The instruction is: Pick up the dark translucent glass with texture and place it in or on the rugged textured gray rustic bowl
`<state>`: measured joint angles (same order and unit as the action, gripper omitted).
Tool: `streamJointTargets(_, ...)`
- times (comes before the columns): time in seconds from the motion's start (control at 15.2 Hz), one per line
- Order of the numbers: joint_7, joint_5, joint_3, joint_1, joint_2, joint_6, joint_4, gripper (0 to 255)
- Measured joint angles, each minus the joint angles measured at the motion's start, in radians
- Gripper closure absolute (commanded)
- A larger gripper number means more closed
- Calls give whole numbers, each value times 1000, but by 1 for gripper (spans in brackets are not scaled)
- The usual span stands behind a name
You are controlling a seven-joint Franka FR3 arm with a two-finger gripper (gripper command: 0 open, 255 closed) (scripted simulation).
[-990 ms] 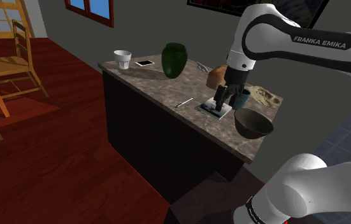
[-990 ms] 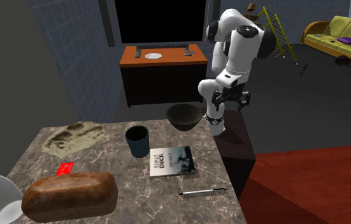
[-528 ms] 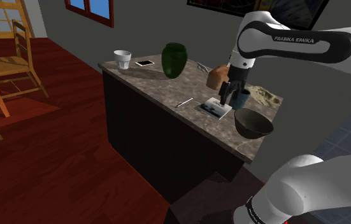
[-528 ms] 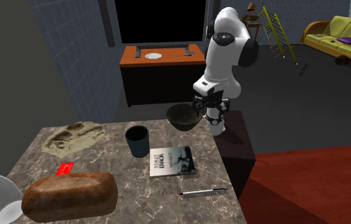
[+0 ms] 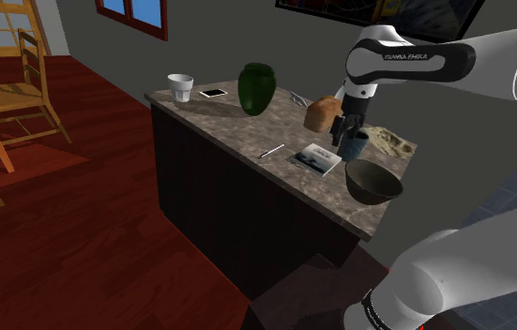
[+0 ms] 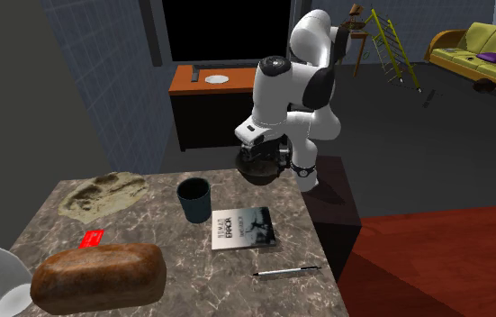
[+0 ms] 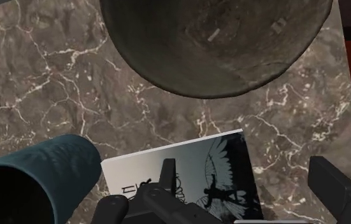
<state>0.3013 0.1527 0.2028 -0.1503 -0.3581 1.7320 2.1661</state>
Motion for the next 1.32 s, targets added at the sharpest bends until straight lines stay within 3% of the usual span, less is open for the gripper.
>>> streamJointTargets(0.79, 214, -11, 139, -82, 374, 59, -332, 0)
streamJointTargets(1.32, 230, -16, 152, -96, 414, 149, -284, 0)
